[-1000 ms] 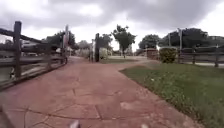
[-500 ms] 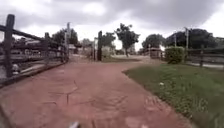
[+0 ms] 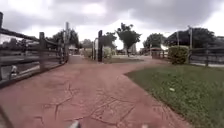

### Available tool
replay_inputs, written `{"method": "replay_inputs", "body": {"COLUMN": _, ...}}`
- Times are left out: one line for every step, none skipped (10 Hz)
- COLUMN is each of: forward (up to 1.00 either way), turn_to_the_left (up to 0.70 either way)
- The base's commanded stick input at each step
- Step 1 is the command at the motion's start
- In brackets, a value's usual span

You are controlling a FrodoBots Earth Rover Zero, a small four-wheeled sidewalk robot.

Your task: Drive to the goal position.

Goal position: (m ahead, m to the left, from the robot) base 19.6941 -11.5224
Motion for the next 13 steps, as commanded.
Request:
{"method": "replay_inputs", "body": {"forward": 0.70, "turn_to_the_left": 0.00}}
{"method": "replay_inputs", "body": {"forward": 0.70, "turn_to_the_left": 0.00}}
{"method": "replay_inputs", "body": {"forward": 0.70, "turn_to_the_left": 0.00}}
{"method": "replay_inputs", "body": {"forward": 0.70, "turn_to_the_left": 0.00}}
{"method": "replay_inputs", "body": {"forward": 0.70, "turn_to_the_left": 0.00}}
{"method": "replay_inputs", "body": {"forward": 0.70, "turn_to_the_left": 0.00}}
{"method": "replay_inputs", "body": {"forward": 0.70, "turn_to_the_left": 0.00}}
{"method": "replay_inputs", "body": {"forward": 0.70, "turn_to_the_left": 0.00}}
{"method": "replay_inputs", "body": {"forward": 0.70, "turn_to_the_left": 0.00}}
{"method": "replay_inputs", "body": {"forward": 0.70, "turn_to_the_left": 0.00}}
{"method": "replay_inputs", "body": {"forward": 0.70, "turn_to_the_left": 0.00}}
{"method": "replay_inputs", "body": {"forward": 0.70, "turn_to_the_left": 0.00}}
{"method": "replay_inputs", "body": {"forward": 0.70, "turn_to_the_left": 0.00}}
